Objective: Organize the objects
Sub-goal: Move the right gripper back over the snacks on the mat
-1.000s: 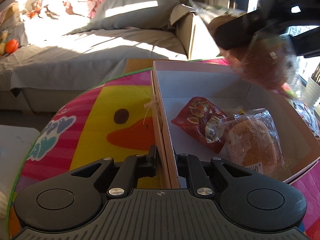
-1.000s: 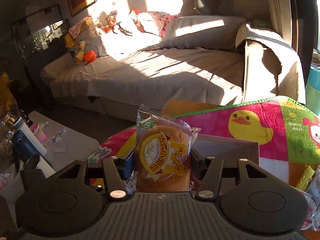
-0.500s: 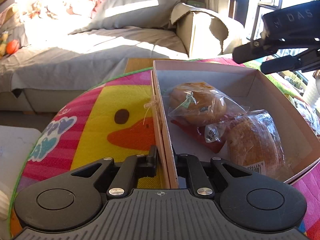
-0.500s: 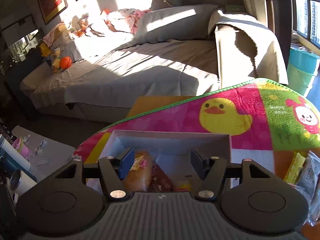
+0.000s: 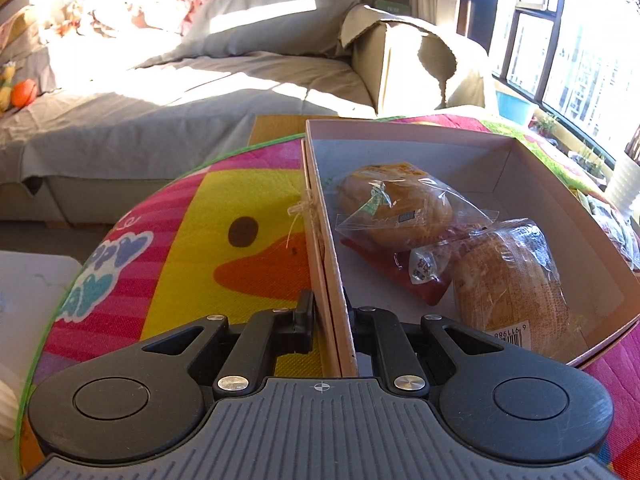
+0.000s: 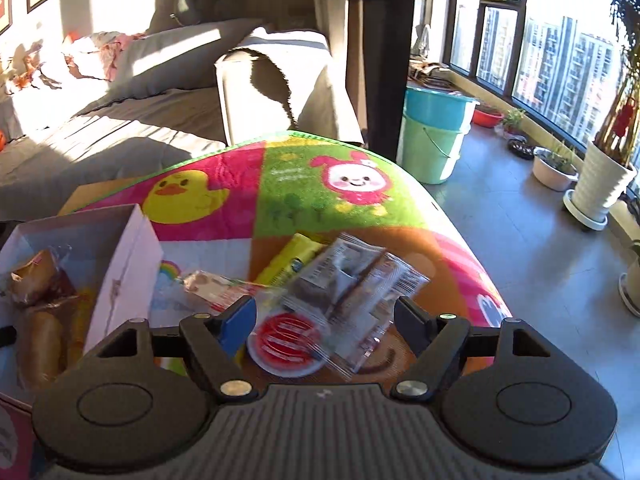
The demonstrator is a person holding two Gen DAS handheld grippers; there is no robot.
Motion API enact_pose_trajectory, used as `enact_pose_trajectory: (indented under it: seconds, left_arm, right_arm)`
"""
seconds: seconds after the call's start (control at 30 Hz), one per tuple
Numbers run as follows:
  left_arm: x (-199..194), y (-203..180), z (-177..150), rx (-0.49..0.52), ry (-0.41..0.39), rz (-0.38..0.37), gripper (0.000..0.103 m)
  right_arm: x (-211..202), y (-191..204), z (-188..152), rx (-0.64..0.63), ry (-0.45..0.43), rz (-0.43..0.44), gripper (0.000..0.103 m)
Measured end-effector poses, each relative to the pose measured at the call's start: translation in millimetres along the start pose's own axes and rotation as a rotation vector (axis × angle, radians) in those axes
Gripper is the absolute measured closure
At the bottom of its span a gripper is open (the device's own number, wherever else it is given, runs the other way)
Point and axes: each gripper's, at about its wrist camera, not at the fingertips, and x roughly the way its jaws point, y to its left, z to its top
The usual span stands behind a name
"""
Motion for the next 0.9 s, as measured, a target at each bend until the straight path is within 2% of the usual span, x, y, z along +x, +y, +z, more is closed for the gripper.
enact_pose_trajectory:
  seconds: [0.2, 0.47, 0.6, 0.77, 0.9]
  left_arm:
    - [0.3, -1.0, -0.3, -0.013, -0.004, 0.000, 0.091]
    - [-8.4, -1.0, -2.7, -0.014, -0.008, 0.003, 0.090]
    - [-11.0, -0.7, -3.4, -0.031, -0.007, 0.006, 0.090]
    - [-9.5, -0.4, -2.2, -0.042, -0.009, 0.012, 0.091]
    - [-10.1, -0.3, -2.1, -0.040, -0.008, 0.012, 0.091]
  right_arm:
    - [1.1, -33.7, -20.3, 0.065, 0.030, -0.061, 0.024]
    - [6.3, -26.3, -25.7, 0.054, 0.021, -0.034, 0.023]
    - [9.3, -6.8, -20.8, 0.005, -0.003, 0.022, 0.023]
    - [15.1, 37.9, -6.2, -0.174, -0.101, 0.077, 0.023]
    - [35.4, 68.7, 11.9, -0.235, -0.080, 0.195, 0.023]
